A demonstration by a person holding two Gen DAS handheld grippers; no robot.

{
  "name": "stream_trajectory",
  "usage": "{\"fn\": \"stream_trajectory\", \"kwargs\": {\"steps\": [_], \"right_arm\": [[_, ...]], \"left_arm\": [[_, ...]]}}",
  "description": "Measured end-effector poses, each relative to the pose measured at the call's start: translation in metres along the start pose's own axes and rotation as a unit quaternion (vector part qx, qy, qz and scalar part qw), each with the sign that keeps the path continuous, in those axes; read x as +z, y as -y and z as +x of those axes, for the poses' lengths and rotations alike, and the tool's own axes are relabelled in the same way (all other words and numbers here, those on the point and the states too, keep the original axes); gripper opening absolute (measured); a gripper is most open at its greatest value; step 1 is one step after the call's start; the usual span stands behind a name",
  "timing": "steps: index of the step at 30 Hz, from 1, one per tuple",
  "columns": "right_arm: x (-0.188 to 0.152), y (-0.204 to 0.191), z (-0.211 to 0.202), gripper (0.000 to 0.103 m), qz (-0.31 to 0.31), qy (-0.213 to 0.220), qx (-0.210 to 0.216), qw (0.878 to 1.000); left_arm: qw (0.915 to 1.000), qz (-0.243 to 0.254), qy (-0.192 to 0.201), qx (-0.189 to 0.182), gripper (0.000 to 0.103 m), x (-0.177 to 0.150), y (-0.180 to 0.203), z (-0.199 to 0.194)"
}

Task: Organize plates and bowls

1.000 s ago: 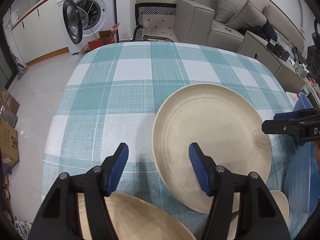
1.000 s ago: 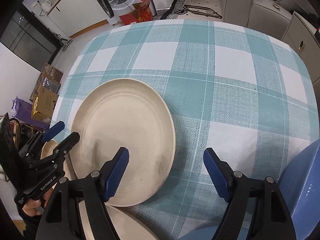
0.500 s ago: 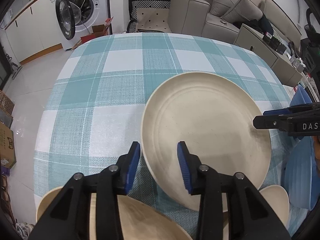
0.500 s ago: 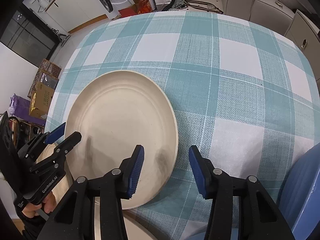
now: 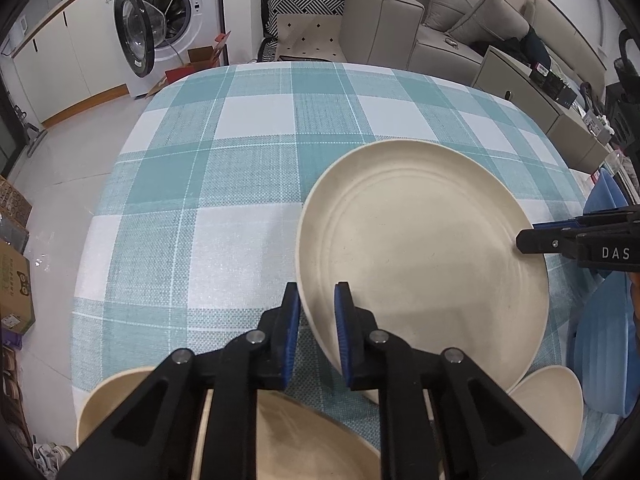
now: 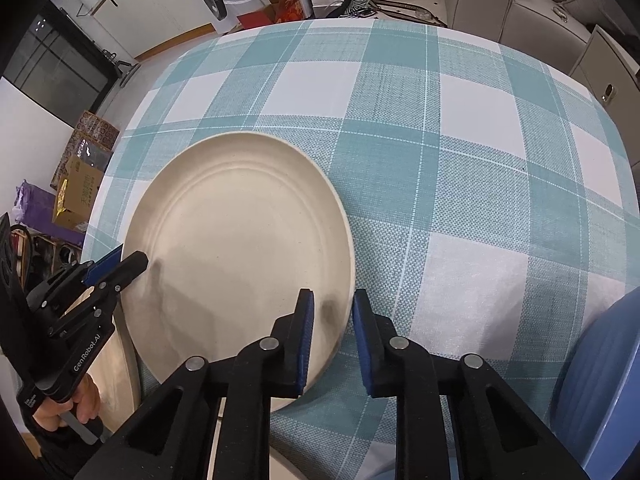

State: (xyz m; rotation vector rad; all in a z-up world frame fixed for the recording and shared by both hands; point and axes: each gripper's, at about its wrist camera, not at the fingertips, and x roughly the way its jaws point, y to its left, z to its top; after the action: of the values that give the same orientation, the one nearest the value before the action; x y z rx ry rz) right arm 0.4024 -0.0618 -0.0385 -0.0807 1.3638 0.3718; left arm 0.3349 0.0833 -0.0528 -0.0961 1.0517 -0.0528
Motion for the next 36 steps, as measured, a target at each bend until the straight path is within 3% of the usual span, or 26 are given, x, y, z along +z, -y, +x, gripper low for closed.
{"fn": "stream_trajectory", "kwargs": {"steps": [14, 36], "right_arm": [[-0.002, -0.001, -0.013, 0.008, -0.008, 0.028, -0.014, 0.999], [-0.032, -0.018, -0.083, 0.008, -0.029, 0.092, -0.006, 0.995]], "left_arm": [[0.9998, -0.001, 0.011, 0.014, 0.012, 0.003, 0.004, -0.007], [0.9965, 0.009, 0.076, 0.035, 0.012, -0.006, 0.015, -0.081]]}}
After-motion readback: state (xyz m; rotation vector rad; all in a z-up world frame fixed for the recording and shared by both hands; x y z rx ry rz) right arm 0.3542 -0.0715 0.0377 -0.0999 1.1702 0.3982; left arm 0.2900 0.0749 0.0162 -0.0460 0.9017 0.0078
